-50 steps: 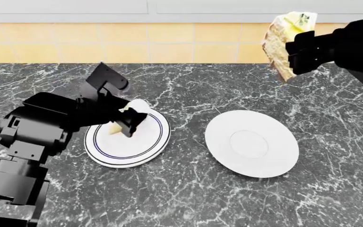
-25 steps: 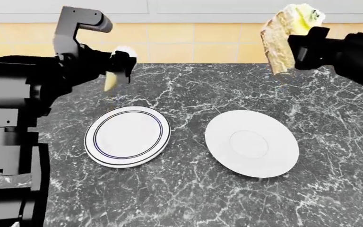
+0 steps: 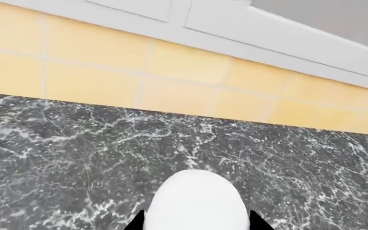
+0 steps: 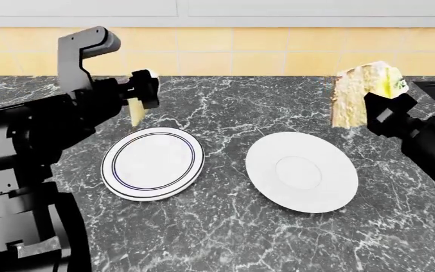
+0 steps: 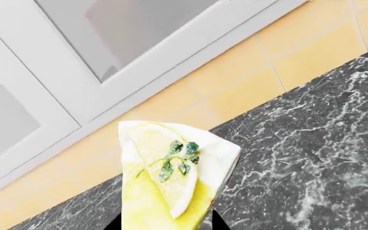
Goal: Move the dessert items from the plate to the tray.
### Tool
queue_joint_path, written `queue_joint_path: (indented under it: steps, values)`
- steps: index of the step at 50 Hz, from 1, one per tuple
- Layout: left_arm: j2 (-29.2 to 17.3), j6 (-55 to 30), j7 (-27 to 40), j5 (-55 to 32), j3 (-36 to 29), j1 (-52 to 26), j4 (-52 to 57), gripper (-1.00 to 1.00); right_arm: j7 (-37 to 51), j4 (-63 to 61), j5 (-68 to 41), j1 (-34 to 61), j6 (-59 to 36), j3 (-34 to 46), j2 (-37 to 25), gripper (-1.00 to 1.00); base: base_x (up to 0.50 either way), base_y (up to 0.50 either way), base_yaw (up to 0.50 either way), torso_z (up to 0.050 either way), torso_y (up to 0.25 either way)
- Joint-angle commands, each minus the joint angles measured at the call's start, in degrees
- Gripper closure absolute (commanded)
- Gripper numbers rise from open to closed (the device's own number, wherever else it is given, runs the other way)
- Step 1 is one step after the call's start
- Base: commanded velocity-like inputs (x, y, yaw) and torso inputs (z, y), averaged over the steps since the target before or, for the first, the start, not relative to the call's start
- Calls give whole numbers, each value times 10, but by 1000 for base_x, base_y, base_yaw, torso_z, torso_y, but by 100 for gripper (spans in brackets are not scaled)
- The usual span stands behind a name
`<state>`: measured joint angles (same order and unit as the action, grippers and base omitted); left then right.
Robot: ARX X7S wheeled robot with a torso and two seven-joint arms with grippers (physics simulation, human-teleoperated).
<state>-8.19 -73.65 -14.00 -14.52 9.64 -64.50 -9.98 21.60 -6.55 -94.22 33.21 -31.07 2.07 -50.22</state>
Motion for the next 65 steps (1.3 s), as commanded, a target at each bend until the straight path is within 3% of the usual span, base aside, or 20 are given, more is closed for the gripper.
queue_joint_path:
  steps: [1,11,65]
  values:
    - [10,-22,28,-11,27,16,21,100,-17,-6,3,-68,45,-36,15,100,0,0,0,0,0]
    - [10,-22,31,-16,28,17,18,100,-24,2,4,-67,50,-35,26,100,0,0,0,0,0]
    - [14,-20,49,-44,20,26,27,100,-40,11,-8,-81,60,-51,31,100,1,-500,0,0,0]
